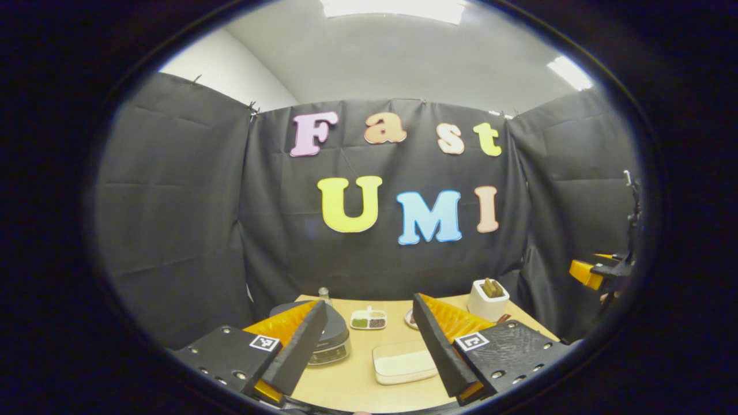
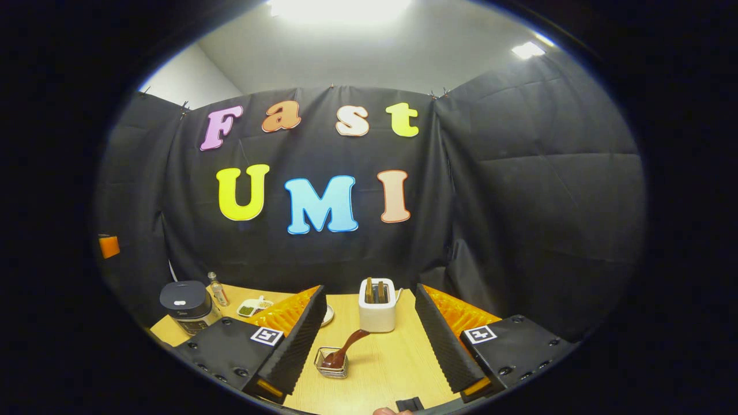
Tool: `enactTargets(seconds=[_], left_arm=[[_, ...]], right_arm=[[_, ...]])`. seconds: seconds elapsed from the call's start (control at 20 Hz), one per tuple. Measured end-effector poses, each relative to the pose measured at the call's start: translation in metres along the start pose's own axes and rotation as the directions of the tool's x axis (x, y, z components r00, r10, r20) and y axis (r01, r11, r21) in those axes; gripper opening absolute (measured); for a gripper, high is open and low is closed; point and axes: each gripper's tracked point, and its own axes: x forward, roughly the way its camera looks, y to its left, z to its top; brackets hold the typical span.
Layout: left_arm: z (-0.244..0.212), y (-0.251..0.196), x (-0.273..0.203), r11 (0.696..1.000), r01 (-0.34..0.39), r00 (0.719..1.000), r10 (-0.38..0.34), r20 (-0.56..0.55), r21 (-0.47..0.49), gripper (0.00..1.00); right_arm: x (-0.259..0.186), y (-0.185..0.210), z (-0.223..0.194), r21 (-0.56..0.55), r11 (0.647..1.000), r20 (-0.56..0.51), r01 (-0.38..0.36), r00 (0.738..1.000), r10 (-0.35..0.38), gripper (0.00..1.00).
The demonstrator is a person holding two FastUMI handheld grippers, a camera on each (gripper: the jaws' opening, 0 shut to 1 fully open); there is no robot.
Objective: Close the left gripper, press the button to open the rice cooker; take a wooden spoon from the chopstick holder with the right hand, scoop a spoonful of rice and pour it into the rice cooker, then put the wooden spoon back into the chopstick holder.
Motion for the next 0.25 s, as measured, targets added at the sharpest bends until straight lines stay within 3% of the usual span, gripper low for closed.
enactTargets(seconds=[0.25], left_arm=[[-0.008, 0.043, -0.025, 0.997, -0.070, 0.997, 0.069, 0.024, 0.037, 0.92]], right_arm=[[-0.008, 0.023, -0.014, 0.068, 0.997, -0.036, -0.036, 0.999, 0.038, 0.98]])
